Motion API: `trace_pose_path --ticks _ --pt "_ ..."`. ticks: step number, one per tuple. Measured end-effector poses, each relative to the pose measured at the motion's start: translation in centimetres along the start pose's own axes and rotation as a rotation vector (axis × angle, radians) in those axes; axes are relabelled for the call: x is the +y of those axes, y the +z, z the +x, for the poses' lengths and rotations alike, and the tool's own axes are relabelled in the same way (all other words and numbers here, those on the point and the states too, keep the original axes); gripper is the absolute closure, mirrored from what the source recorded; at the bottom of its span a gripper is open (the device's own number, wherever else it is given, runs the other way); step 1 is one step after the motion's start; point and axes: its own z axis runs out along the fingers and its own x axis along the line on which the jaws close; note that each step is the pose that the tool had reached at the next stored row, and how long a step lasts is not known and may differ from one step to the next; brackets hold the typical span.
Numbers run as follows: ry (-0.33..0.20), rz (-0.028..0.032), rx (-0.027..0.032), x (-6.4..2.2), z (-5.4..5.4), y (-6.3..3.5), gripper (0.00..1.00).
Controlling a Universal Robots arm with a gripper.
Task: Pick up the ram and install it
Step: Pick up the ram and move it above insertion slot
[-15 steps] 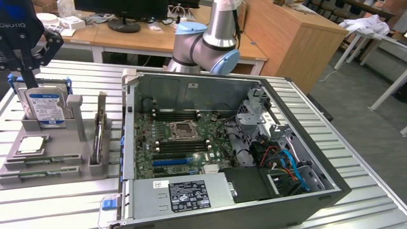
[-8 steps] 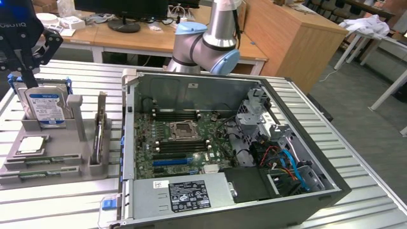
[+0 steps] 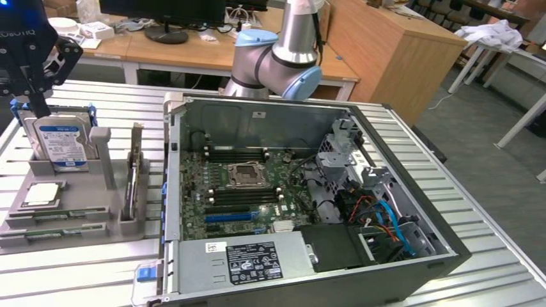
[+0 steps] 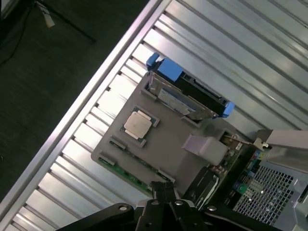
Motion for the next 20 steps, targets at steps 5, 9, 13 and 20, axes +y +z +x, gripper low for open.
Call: trace_pose_path --ticks 5,9,13,20 --pt "-0.079 -0.0053 0.0035 0.0 0.0 0.0 0.89" --pt "-0.143 -0.0096 0.0065 0.0 0.0 0.0 0.89" --pt "-0.206 -0.0137 0.0093 0.0 0.0 0.0 0.89" --pt "-0.247 -0.0181 0.0096 0.0 0.0 0.0 0.89"
